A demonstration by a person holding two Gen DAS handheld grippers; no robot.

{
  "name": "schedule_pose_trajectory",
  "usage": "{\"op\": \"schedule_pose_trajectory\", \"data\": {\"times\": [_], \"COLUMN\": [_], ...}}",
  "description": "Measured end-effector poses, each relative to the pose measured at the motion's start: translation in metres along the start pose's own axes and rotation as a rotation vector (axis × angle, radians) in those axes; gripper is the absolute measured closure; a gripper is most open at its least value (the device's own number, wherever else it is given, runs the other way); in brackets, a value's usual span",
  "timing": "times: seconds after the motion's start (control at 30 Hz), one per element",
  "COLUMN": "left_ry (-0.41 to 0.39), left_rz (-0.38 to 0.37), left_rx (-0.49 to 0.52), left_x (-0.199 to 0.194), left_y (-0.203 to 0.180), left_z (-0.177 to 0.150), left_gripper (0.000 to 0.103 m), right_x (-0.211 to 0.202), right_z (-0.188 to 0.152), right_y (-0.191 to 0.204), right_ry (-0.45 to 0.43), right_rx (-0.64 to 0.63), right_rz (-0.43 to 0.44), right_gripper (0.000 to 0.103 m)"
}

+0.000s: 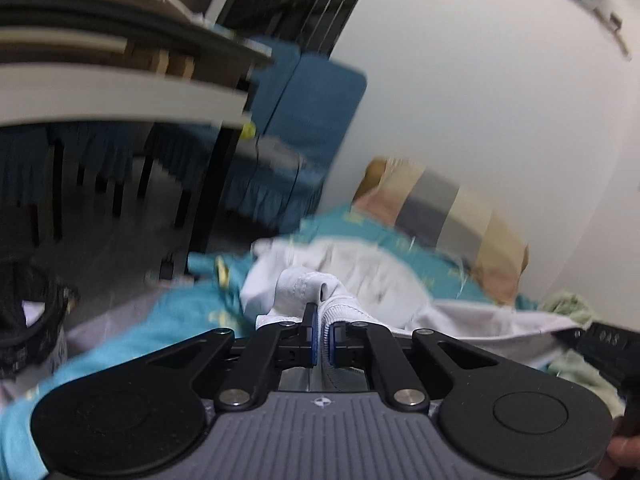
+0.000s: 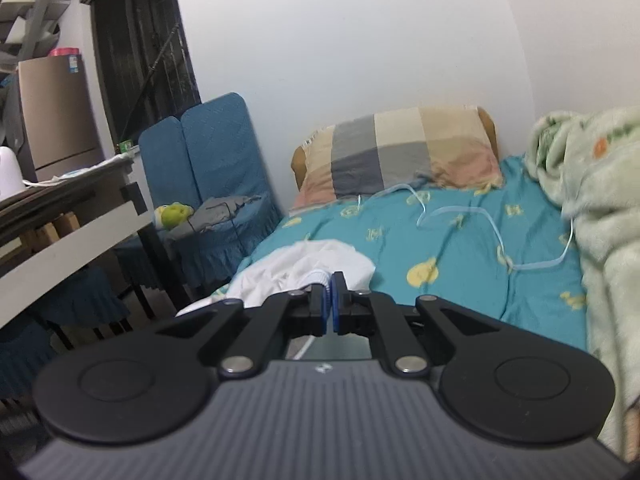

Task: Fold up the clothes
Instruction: 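Lift the T-shirt high with both grippers and shake it out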

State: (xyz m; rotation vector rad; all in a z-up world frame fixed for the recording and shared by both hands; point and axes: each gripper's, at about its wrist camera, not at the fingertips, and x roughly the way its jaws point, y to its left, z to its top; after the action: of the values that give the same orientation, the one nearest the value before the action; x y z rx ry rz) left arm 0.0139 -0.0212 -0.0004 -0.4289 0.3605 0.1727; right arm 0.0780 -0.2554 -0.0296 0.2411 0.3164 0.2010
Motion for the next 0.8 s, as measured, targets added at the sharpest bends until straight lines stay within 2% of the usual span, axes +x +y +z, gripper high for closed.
{"op": "schedule_pose_trajectory", "data": {"times": [0.17,0.33,0.47,0.57,0.7,0.8], "left_ry": [-0.177,-0.331,-0.372,-0.388,-0.414,-0.424], "left_rz": [-0.081,-0.185,-0.286,-0.341,-0.383,-0.402], "left_rx": [-0.033,-0.002,0.009,0.031,0.074,0.086], "left_x": [-0.042,-0.102,-0.167,-0.221,-0.290,-0.331], "left_y": [0.000,-0.017,-0.035,-0.049,-0.068,-0.079], "left_z": [0.083,0.180,0.256,0.296,0.331,0.345], "left_gripper": [0.098,0.098,0.098,0.098,0.098,0.098], "right_x": [-0.053,-0.125,-0.195,-0.250,-0.320,-0.366], "right_z": [0.050,0.125,0.179,0.210,0.240,0.254], "right_y": [0.042,0.084,0.109,0.122,0.131,0.137], "right_ry": [-0.147,-0.308,-0.429,-0.502,-0.576,-0.616], "right_rx": [-0.062,-0.100,-0.113,-0.108,-0.093,-0.096], "right_rz": [0.051,0.093,0.108,0.116,0.132,0.136], "right_gripper": [0.098,0.098,0.098,0.098,0.098,0.098]}}
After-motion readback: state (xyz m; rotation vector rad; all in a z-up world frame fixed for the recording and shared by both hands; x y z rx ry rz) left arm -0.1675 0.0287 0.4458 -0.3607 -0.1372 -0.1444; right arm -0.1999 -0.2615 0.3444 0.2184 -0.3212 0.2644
